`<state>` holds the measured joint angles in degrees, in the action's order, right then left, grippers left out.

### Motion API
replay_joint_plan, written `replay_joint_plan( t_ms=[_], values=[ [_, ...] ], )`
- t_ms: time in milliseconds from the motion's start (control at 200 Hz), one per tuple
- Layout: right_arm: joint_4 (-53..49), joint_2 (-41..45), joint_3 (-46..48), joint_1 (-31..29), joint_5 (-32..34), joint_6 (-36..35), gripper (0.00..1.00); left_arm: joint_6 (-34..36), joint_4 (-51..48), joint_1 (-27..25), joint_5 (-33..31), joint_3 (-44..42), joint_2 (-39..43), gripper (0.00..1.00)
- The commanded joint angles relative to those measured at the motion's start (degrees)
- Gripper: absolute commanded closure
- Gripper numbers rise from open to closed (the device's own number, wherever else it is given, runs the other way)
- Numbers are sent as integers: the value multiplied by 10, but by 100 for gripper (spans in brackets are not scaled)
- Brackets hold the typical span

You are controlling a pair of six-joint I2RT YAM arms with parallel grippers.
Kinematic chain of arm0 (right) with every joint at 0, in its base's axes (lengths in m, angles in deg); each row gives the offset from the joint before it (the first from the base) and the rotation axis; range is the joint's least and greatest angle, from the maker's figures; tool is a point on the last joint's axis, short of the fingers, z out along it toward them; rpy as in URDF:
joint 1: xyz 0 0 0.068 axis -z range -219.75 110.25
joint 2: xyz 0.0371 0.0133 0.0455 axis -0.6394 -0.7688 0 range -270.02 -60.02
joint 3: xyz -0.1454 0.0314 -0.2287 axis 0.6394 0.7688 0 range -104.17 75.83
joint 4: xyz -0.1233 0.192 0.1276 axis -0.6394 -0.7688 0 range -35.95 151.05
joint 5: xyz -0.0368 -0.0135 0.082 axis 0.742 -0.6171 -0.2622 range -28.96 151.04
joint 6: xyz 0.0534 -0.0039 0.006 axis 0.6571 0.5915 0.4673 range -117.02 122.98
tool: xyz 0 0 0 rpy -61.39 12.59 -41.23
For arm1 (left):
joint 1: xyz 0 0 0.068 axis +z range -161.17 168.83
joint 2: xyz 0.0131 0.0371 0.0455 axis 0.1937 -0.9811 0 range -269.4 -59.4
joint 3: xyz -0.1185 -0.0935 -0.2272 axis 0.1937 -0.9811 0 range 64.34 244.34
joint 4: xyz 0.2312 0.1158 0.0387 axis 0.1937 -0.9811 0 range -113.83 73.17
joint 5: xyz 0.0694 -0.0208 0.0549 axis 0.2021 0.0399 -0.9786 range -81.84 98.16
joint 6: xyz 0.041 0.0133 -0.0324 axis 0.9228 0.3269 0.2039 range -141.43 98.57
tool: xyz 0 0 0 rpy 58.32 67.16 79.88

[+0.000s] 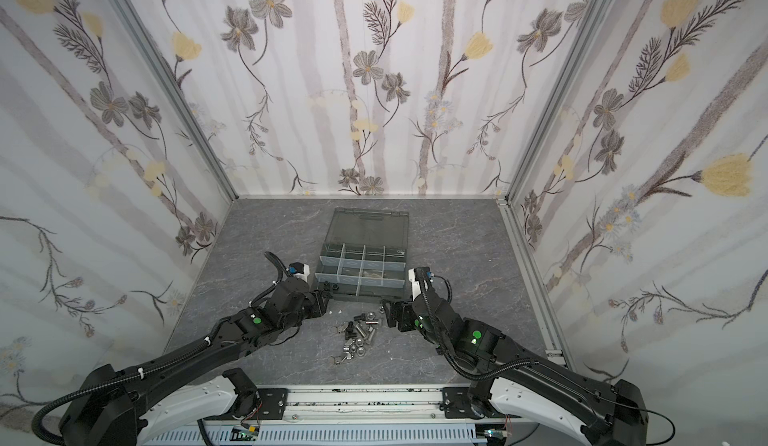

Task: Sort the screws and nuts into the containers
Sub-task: 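Reach the right gripper down over a black bolt at the pile edge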

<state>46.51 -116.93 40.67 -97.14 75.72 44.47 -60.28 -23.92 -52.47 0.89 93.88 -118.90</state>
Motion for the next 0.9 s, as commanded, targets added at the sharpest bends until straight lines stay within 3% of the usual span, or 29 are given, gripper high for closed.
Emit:
replay_joint_plan(
  t_ms=[0, 175, 300, 555, 700, 894],
  values=[
    [17, -34, -10, -1, -10, -1, 15, 11, 14, 0, -6, 3, -6, 55],
    [60, -126, -41, -1, -37, 8, 23, 18, 14, 1, -4, 28, -38, 55],
    [78, -198, -76, -3, -66, 0, 32, -14, 14, 1, 12, 38, -62, 55],
    [77, -326, -146, -3, -98, -37, 47, -22, 15, 2, -35, 56, -122, 54],
    [78, -380, -169, -3, -131, -46, 56, -39, 15, 2, -51, 58, -121, 54],
    [77, -420, -173, -4, -123, -40, 62, -34, 14, 4, -56, 39, -95, 53]
  ],
)
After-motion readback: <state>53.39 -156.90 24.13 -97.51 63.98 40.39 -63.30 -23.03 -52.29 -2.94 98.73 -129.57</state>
